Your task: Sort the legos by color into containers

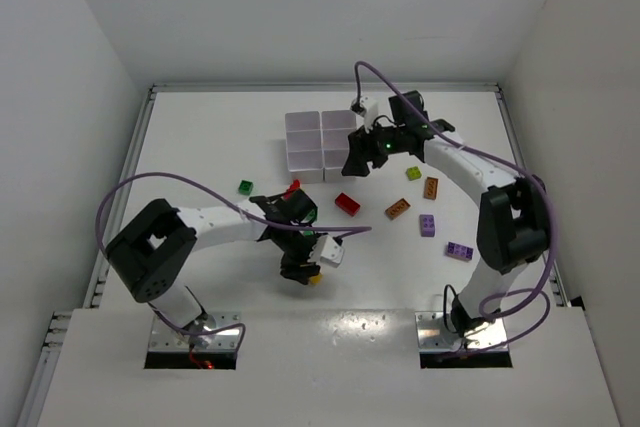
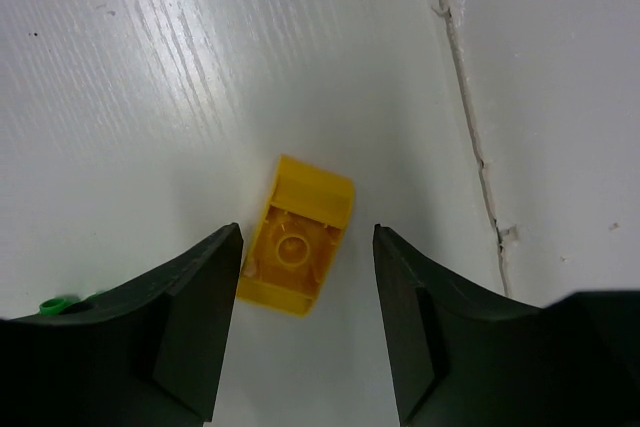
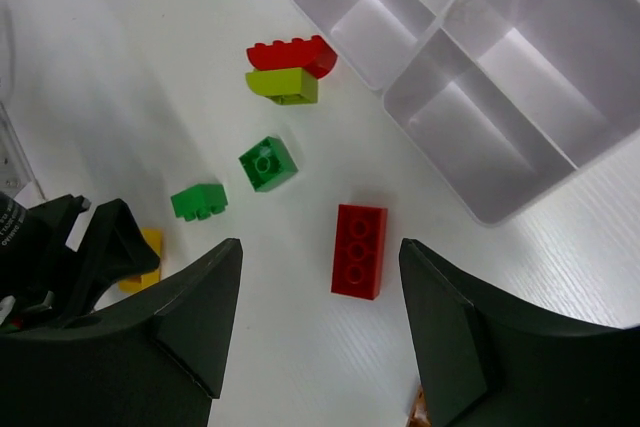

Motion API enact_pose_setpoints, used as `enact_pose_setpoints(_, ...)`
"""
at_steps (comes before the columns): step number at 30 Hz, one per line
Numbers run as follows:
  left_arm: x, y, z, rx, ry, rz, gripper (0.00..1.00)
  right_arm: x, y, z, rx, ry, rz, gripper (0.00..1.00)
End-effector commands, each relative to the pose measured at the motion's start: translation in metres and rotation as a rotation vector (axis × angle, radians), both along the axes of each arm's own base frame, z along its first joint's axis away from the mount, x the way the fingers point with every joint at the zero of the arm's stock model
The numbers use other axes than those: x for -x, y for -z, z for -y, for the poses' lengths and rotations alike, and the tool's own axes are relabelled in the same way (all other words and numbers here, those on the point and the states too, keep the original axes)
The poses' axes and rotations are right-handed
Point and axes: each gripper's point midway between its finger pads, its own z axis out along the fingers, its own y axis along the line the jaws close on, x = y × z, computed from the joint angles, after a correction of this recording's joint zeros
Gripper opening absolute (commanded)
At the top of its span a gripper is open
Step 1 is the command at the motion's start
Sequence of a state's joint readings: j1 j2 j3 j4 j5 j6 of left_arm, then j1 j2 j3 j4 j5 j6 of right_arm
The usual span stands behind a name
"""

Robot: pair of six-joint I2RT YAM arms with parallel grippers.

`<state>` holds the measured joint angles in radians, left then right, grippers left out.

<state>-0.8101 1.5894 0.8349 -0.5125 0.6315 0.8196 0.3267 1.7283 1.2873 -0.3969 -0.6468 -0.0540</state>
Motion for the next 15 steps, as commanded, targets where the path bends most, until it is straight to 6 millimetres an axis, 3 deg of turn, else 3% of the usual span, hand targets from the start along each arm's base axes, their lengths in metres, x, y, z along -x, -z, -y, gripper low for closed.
enact_pose_setpoints(1, -0.007, -0.026, 0.016, 0.100, -0.013, 0.014, 0.61, -0.001, -0.012, -0.018, -0.037, -0.070, 0.029, 0.65)
enact_pose_setpoints(3, -0.020, -0.052, 0.020, 0.177, -0.064, 0.024, 0.61, 0.011, -0.012, -0.034, -0.038, -0.116, 0.028, 0.65)
enact_pose_setpoints(4, -0.040, -0.086, 0.024, 0.260, -0.161, 0.050, 0.61, 0.016, -0.008, -0.038, -0.030, -0.119, 0.013, 0.65)
enact_pose_setpoints(6, -0.063, -0.128, 0.025, 0.370, -0.257, 0.102, 0.61, 0.028, -0.005, -0.057, -0.024, -0.146, 0.016, 0.65)
enact_pose_setpoints(7, -0.076, -0.163, 0.018, 0.439, -0.352, 0.120, 0.63, 0.036, 0.005, -0.067, -0.006, -0.141, -0.008, 0.65)
enact_pose_setpoints(11, -0.101, -0.230, -0.007, 0.546, -0.535, 0.270, 0.66, 0.033, 0.016, -0.083, 0.022, -0.067, -0.040, 0.65)
enact_pose_setpoints(13, -0.113, -0.241, -0.025, 0.541, -0.675, 0.321, 0.73, 0.022, 0.021, -0.090, 0.047, -0.032, -0.014, 0.65)
enact_pose_setpoints(15, -0.120, -0.255, -0.041, 0.553, -0.782, 0.371, 0.80, 0.023, 0.024, -0.101, 0.063, -0.042, -0.002, 0.65)
